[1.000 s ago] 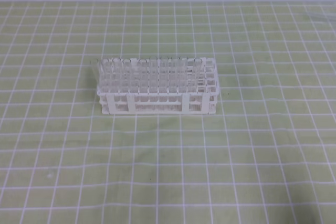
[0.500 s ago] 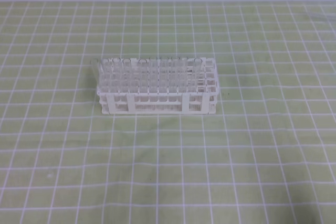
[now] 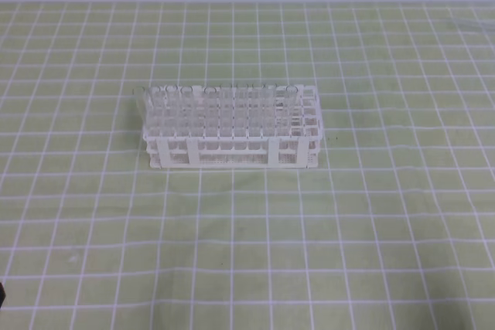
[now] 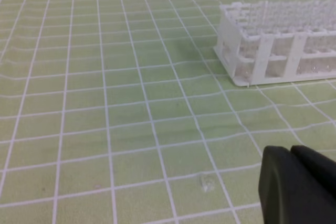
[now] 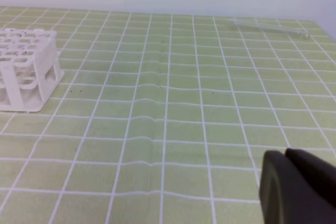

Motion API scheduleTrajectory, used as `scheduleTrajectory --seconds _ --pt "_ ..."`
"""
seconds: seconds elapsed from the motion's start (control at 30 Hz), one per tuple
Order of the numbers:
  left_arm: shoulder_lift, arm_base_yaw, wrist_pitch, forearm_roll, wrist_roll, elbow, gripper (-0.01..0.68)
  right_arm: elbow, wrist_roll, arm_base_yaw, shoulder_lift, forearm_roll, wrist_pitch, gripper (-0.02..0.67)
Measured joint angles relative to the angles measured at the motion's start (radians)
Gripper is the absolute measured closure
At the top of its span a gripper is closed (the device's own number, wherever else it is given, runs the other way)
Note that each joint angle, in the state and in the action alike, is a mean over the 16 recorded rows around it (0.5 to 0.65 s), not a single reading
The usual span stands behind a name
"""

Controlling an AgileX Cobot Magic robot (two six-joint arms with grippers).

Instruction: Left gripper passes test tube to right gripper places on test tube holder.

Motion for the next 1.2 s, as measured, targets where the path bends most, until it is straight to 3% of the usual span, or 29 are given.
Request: scheduleTrajectory --seconds 0.47,1.0,1.2 --pt "0.013 0.002 0.005 0.002 0.006 -0.004 0.675 0.000 0.000 0.000 0.000 0.000 0.000 0.666" --pt "0.015 0.135 0.008 0.002 0.005 -0.005 0.676 0.000 0.000 0.000 0.000 0.000 0.000 0.666" --pt "0.021 0.149 0.010 0.002 0.005 -0.008 0.676 0.000 0.000 0.000 0.000 0.000 0.000 0.666"
